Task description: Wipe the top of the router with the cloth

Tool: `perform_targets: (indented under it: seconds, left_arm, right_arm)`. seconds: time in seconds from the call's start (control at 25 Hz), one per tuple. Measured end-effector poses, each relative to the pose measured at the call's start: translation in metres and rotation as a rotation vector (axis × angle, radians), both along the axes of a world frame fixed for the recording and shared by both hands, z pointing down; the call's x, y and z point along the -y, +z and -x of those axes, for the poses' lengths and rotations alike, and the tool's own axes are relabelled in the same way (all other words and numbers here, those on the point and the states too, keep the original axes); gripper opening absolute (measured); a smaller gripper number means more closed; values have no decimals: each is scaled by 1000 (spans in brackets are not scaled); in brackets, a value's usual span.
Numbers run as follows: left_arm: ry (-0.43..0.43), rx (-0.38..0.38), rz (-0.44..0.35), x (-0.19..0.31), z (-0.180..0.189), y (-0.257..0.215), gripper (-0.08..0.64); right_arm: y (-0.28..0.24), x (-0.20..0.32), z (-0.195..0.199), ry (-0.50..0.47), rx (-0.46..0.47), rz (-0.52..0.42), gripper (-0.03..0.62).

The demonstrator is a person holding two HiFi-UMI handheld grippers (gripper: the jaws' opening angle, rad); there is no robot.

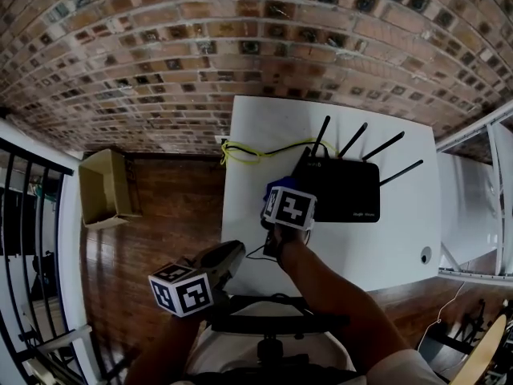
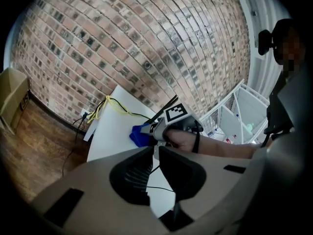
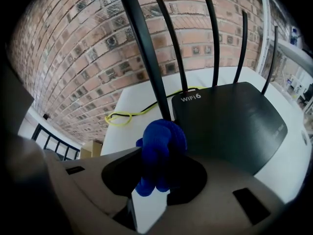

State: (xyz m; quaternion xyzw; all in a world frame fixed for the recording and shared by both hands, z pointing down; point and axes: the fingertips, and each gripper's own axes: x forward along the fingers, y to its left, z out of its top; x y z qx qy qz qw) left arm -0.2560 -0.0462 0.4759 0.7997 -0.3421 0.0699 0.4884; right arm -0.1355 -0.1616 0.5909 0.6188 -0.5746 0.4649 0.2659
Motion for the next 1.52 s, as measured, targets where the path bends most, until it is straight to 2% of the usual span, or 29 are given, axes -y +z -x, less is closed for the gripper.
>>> perform_targets:
  seconds: [0.24, 0.44, 0.56, 0.68, 0.88, 0.96, 1.04, 1.28, 1.52]
  left_arm:
    - [2, 7, -15, -3, -1, -2, 58]
    - [17, -12, -16, -5, -12, -4, 58]
    - [27, -24, -13, -8, -21, -8, 58]
    - [30, -16, -27, -7, -29, -14, 58]
    - [10, -16, -45, -5, -41, -25, 58]
    - [-2, -11, -41, -7, -44, -25, 58]
    - [-17, -4, -46, -7, -46, -27, 58]
    - [-59, 5, -32, -13, -47, -27, 58]
    - [-104, 22, -24, -21, -40, -24, 58]
  right_arm:
    - [-12, 11, 0, -172, -46, -92, 132]
    - [-38, -7, 5, -381, -101, -215, 132]
    - [-65, -14, 4, -450, -133, -293, 132]
    - [-103, -10, 3, -501, -171, -404, 132]
    - [-180, 5, 7, -575, -254, -666, 132]
    - [-195, 8, 9, -599, -279, -727, 132]
    - [-191, 13, 8, -610, -296, -737, 132]
    - [-150, 25, -1, -632, -302, -654, 132]
    - [-93, 19, -2, -672, -279, -498, 132]
